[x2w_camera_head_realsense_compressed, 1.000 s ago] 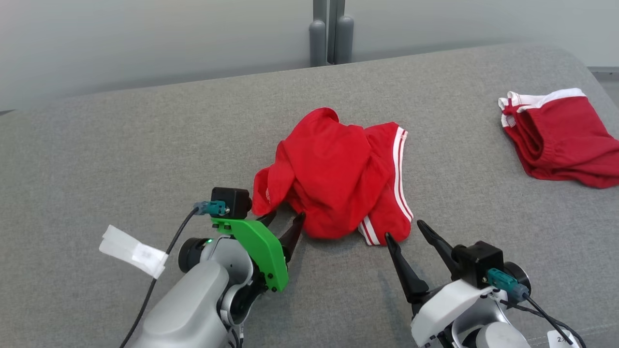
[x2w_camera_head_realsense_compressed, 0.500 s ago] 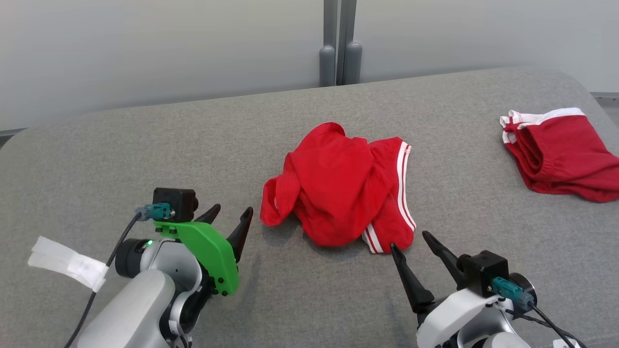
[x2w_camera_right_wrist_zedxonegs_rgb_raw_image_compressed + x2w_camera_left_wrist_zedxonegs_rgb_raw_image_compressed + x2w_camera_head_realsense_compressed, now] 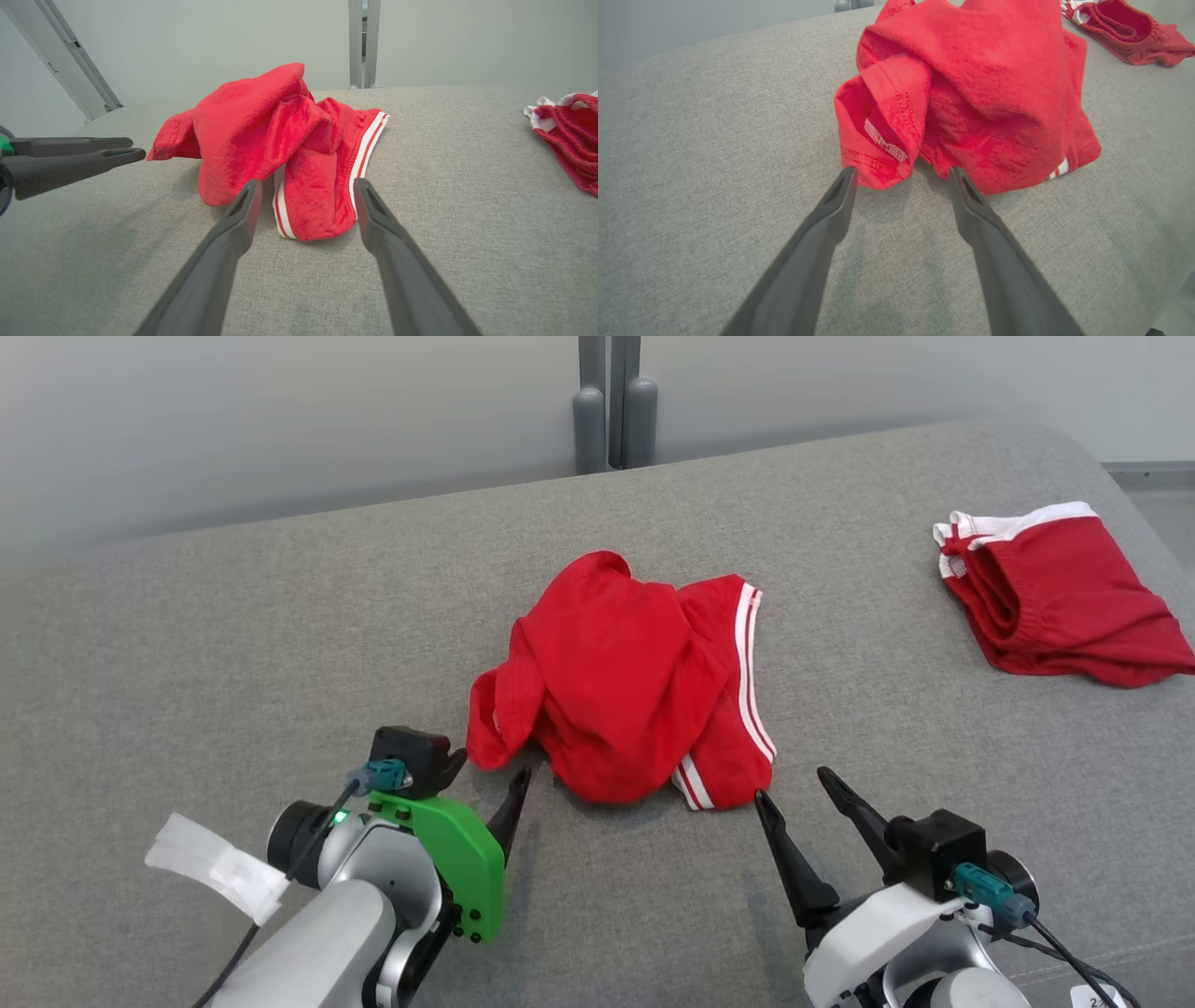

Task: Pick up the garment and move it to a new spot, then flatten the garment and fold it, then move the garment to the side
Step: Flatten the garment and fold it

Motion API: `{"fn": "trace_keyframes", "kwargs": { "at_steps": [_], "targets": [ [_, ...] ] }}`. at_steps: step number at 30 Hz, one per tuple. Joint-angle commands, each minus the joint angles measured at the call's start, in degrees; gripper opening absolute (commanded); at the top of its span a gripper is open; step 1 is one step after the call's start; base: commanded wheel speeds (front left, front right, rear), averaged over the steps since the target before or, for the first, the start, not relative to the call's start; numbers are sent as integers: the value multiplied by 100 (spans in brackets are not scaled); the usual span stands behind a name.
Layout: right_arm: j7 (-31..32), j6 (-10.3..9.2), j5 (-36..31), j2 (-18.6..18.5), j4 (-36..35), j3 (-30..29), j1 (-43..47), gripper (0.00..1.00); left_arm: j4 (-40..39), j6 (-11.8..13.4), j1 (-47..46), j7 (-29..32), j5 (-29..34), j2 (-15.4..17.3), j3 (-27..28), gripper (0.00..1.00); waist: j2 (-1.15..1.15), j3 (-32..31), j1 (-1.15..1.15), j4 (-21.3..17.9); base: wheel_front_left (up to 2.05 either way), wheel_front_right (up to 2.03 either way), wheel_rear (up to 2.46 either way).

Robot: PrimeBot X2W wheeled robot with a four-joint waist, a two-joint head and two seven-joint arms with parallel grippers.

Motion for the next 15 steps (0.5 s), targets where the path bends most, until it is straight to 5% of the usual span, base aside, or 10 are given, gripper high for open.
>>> {"fn": "trace_keyframes", "kwargs": {
  "at_steps": [1,13,14,15],
  "targets": [
    [-29,-5,-16,-5,-3,-8,-65,100,44,18,-94,-52,86,-14,-27,100,0,86,0,-83,0,0,0],
    [-112,-5,-41,24,40,-38,-146,100,451,52,-335,-416,316,-145,-89,100,0,294,0,-222,0,0,0],
    [-122,-5,-45,25,41,-44,-150,100,460,33,-340,-448,278,-155,-60,77,0,302,0,-219,0,0,0],
    [-127,-5,-50,26,46,-51,-152,100,458,10,-338,-468,234,-163,-32,40,0,307,0,-212,0,0,0]
  ]
}}
